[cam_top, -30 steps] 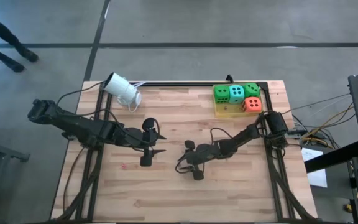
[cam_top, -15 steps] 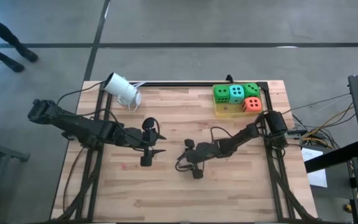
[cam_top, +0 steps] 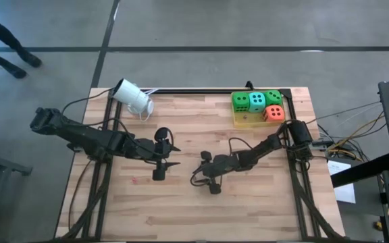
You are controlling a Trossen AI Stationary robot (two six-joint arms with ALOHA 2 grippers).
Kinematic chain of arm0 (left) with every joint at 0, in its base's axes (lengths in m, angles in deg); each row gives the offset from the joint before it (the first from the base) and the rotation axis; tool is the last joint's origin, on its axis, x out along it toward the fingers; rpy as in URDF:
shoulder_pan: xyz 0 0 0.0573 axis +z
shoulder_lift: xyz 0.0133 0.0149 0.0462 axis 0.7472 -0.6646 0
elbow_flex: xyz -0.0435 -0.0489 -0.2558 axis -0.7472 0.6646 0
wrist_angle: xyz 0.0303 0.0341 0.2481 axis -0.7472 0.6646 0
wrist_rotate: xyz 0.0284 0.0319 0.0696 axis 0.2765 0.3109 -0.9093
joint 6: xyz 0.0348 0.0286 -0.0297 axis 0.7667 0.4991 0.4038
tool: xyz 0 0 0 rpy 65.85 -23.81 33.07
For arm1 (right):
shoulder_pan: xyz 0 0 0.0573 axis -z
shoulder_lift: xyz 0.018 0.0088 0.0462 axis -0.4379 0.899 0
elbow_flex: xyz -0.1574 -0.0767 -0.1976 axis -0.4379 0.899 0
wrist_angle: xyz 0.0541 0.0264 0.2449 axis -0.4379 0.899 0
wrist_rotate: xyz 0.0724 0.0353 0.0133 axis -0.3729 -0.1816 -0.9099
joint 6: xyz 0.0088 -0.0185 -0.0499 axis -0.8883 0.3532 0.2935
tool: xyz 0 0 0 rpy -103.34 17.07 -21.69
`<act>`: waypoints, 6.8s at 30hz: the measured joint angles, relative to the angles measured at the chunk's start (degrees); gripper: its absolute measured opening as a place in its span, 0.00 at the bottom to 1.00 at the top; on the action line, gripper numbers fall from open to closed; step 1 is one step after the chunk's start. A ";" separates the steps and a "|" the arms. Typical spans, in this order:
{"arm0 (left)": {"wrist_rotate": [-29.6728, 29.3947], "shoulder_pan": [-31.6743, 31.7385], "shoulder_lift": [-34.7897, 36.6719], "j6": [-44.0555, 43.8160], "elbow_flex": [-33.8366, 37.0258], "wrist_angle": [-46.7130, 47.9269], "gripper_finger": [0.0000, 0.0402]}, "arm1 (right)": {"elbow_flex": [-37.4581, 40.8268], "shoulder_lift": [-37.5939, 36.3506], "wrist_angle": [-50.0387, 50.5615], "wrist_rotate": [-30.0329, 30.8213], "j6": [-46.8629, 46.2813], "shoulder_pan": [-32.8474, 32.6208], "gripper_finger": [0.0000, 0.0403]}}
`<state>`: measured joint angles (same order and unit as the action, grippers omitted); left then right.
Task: Pick & Place Dice
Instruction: Put the small black dice into the yellow bin, then put the small red dice into the yellow bin
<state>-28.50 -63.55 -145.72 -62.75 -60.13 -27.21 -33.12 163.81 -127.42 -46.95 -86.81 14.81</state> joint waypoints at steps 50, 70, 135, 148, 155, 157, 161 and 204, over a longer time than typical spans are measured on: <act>0.03 -0.24 0.00 0.13 -0.04 -0.42 0.59 | -5.18 6.03 3.67 -3.59 0.49 -0.22 0.42; 0.03 -0.24 0.00 0.04 -0.04 -0.42 0.58 | -5.11 6.05 3.72 -3.23 0.07 -0.14 0.13; 0.01 -0.23 -0.04 0.17 0.00 -2.27 0.59 | 21.99 -37.35 8.87 21.74 -3.05 -0.20 0.13; 0.01 -0.24 -0.04 0.17 0.00 -2.38 0.59 | 27.88 -47.37 8.97 38.43 -5.84 1.21 0.13; 0.01 -0.24 -0.02 0.15 0.00 -2.40 0.59 | 28.26 -47.84 10.26 44.00 -9.16 5.80 0.13; 0.02 -0.23 -0.03 0.15 0.00 -2.40 0.59 | 27.74 -47.84 12.44 44.02 -11.52 7.94 0.13; 0.01 -0.23 -0.02 0.15 0.00 -2.41 0.58 | 27.18 -47.87 17.80 43.91 -17.11 12.59 0.13; 0.01 -0.24 0.00 0.15 0.00 -2.43 0.58 | 24.70 -47.63 36.46 24.43 -28.57 37.72 0.32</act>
<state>-28.49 -63.79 -145.72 -62.60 -60.13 -29.63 -8.43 116.18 -90.96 -22.52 -115.38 52.53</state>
